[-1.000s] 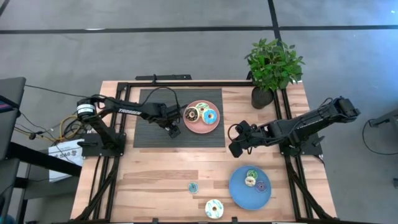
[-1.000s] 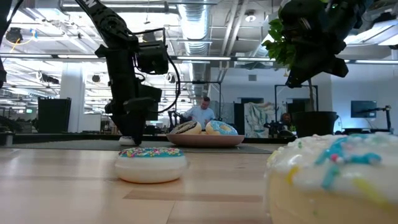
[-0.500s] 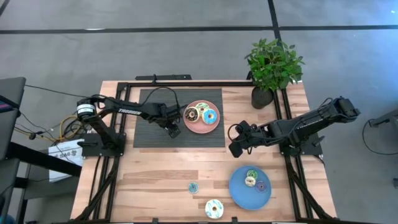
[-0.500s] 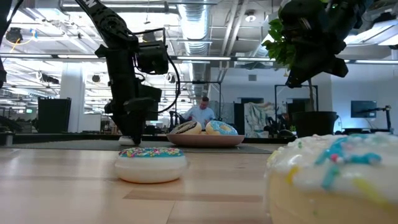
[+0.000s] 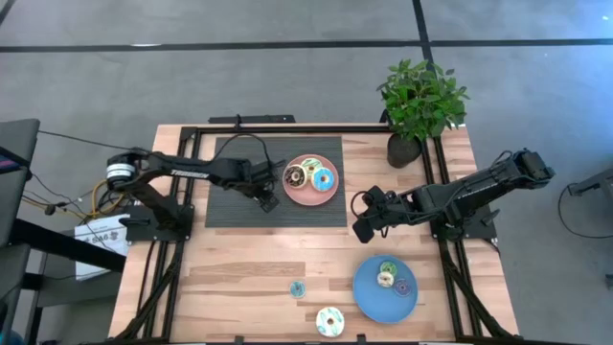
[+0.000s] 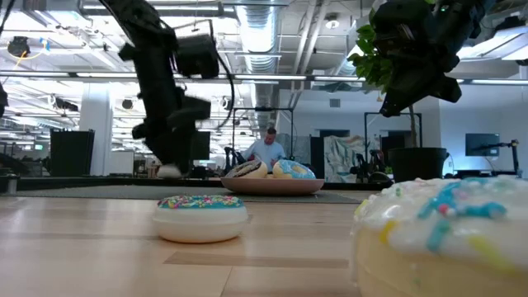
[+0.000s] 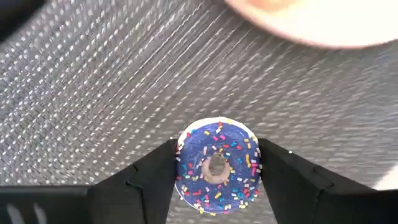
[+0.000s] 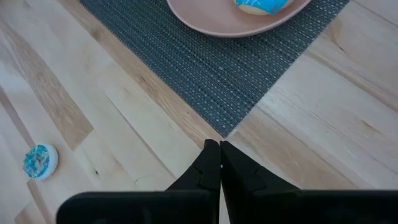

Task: Pick & Place donuts
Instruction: Put the small purple donut on the blue plate, then put the big white donut on the pink plate

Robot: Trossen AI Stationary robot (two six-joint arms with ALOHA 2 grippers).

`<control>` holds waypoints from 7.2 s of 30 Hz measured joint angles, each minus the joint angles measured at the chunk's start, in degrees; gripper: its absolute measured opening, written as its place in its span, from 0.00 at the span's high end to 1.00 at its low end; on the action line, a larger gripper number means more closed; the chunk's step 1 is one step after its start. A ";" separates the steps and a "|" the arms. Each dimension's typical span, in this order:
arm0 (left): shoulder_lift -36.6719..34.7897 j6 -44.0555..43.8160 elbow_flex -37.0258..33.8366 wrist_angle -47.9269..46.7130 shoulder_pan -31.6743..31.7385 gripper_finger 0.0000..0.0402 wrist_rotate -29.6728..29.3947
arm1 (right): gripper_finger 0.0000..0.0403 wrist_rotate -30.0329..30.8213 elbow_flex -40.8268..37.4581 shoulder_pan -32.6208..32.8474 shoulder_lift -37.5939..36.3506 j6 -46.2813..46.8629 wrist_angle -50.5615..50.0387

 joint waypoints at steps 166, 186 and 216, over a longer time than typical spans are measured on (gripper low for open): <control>-23.43 15.46 -21.27 35.40 -42.71 1.00 -4.78 | 0.94 -10.78 53.08 17.65 43.35 -1.77 -26.29; -23.41 18.89 -21.24 33.55 -42.71 1.00 -4.56 | 0.39 -18.69 52.98 21.07 51.10 -0.83 -17.76; -23.38 19.74 -21.24 32.68 -42.72 1.00 -3.78 | 0.41 -22.66 52.72 19.93 55.63 -6.78 -14.70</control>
